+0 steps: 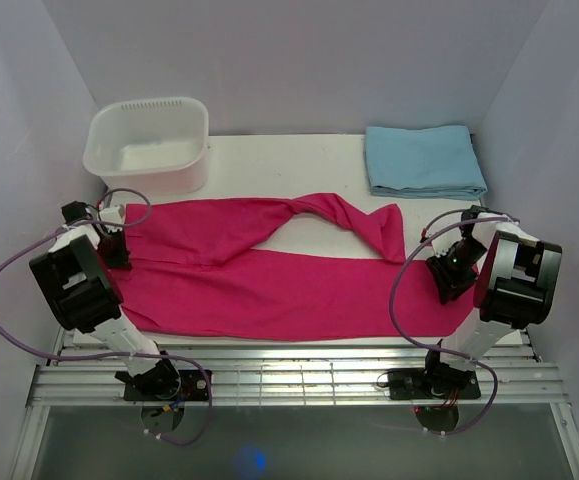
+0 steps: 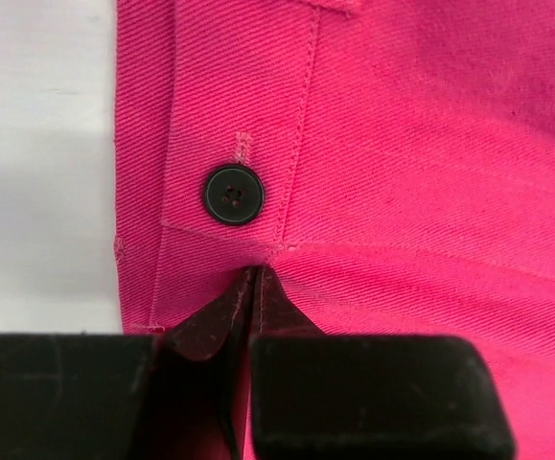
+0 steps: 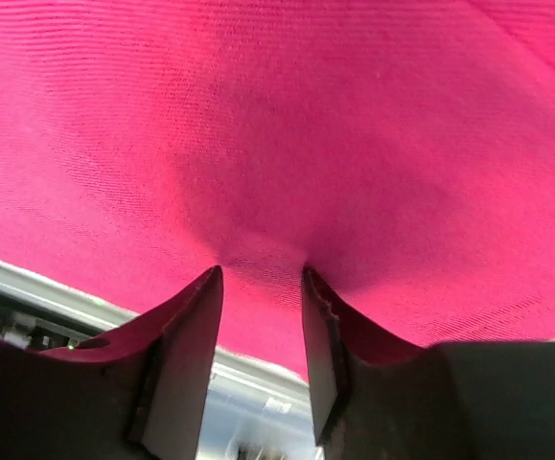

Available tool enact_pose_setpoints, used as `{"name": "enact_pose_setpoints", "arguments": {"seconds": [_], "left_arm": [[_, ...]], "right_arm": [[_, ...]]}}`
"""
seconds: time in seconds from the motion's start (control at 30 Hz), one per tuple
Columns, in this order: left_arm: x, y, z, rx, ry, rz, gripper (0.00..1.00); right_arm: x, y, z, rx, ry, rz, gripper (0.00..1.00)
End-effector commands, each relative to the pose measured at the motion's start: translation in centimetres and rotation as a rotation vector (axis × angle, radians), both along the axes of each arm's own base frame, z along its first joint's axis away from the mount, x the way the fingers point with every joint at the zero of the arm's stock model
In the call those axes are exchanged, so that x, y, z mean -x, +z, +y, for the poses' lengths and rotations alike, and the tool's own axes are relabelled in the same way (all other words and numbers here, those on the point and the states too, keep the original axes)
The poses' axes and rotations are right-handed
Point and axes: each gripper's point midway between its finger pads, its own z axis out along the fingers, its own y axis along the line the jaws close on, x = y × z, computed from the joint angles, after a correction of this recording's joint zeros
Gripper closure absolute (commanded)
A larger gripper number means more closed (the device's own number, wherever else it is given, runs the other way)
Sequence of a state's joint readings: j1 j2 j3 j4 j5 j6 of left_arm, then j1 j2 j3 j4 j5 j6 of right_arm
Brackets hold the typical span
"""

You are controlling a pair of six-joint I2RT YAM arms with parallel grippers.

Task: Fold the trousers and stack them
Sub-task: Flatten the trousers out

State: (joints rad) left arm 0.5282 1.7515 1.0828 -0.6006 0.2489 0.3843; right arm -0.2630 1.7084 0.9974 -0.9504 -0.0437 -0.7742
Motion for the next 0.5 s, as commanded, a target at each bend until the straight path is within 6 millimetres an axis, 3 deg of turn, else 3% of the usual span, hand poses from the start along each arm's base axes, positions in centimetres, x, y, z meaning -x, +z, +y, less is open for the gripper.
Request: {"name": "enact_pose_setpoints", "arguments": {"seconds": [0.0,0.03,0.07,0.1,0.17,0.23,0.37,0.4,0.47], "left_arm": [[-0.7,1.7,1.5,-0.064,-0.047,-0.053,0.82],[-0.5,2.2,0.3,-0.014,-0.076,-0.065,0.76],[-0.6,2.9,-0.5,0.019,-0.101,-0.091,0.64],[-0.8,4.2,-1.7,0.044,-0.130,-0.135,0.59],[-0.6,5.0,-3.4,0.077,-0.182,-0.167,0.47],[-0.7,6.2,-4.6,0.063,-0.223,-0.207,0.43],[-0.3,6.9,-5.5,0.069,-0.242,-0.231,0.41],[-0.3,7.0,-5.6,0.070,-0.239,-0.233,0.41],[-0.3,7.2,-5.6,0.076,-0.232,-0.234,0.40]], "right_arm": [[-7.4,2.7,1.3,-0.098,0.038,-0.306,0.54],[-8.4,3.8,1.9,-0.134,0.039,-0.359,0.52],[-9.3,4.8,2.2,-0.151,0.043,-0.402,0.49],[-11.1,6.7,2.4,-0.163,0.027,-0.483,0.47],[-12.9,8.5,3.7,-0.240,0.019,-0.564,0.39],[-14.9,10.0,5.4,-0.298,0.033,-0.621,0.31],[-16.9,10.1,9.5,-0.361,0.106,-0.625,0.29],[-17.0,9.5,11.3,-0.377,0.145,-0.614,0.29],[-17.4,8.5,12.6,-0.364,0.181,-0.618,0.29]]}}
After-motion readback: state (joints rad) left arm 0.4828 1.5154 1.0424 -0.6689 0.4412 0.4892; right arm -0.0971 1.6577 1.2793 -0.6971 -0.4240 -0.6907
